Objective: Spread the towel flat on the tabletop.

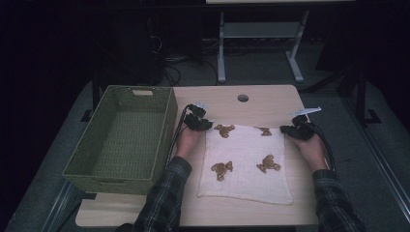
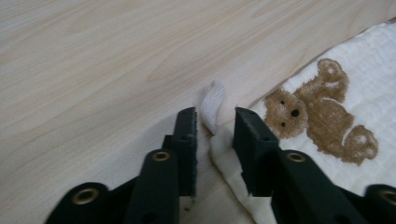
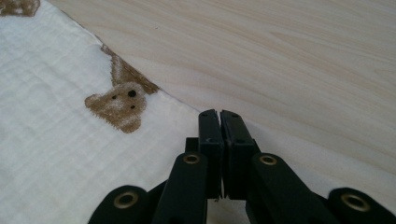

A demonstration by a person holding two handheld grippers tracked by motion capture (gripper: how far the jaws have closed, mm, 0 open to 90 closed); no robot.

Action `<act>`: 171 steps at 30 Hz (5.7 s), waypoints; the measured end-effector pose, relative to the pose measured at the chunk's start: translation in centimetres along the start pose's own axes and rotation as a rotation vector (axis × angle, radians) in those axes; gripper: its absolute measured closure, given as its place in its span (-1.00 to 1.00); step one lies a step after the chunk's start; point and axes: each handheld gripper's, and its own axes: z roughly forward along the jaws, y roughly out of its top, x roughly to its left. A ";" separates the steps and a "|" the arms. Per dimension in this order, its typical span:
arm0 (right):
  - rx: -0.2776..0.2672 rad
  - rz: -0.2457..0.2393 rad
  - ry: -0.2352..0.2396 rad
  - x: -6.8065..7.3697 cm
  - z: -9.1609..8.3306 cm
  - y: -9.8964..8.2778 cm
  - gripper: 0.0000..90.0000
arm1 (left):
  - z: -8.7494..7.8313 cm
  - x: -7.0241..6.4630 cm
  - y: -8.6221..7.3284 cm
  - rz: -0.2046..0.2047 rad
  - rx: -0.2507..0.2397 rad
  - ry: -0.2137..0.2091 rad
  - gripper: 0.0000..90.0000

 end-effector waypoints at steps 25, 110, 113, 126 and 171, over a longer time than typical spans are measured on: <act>-0.077 0.002 -0.068 -0.6 -3.0 4.3 0.97 | -3.7 -0.3 4.0 0.009 -0.161 0.076 0.93; -0.165 -0.101 0.167 8.4 -13.2 -9.2 0.96 | -13.6 -9.1 -8.5 0.130 -0.111 -0.084 0.93; -0.155 -0.102 0.174 8.7 -13.3 -9.5 0.96 | -13.6 -9.2 -8.8 0.129 -0.098 -0.090 0.93; -0.127 -0.120 0.203 10.1 -14.1 -11.7 0.96 | -14.1 -10.7 -10.4 0.152 -0.040 -0.119 0.93; -0.103 -0.120 0.159 9.9 -12.2 -9.6 0.50 | -11.9 -10.1 -8.1 0.161 -0.030 -0.117 0.19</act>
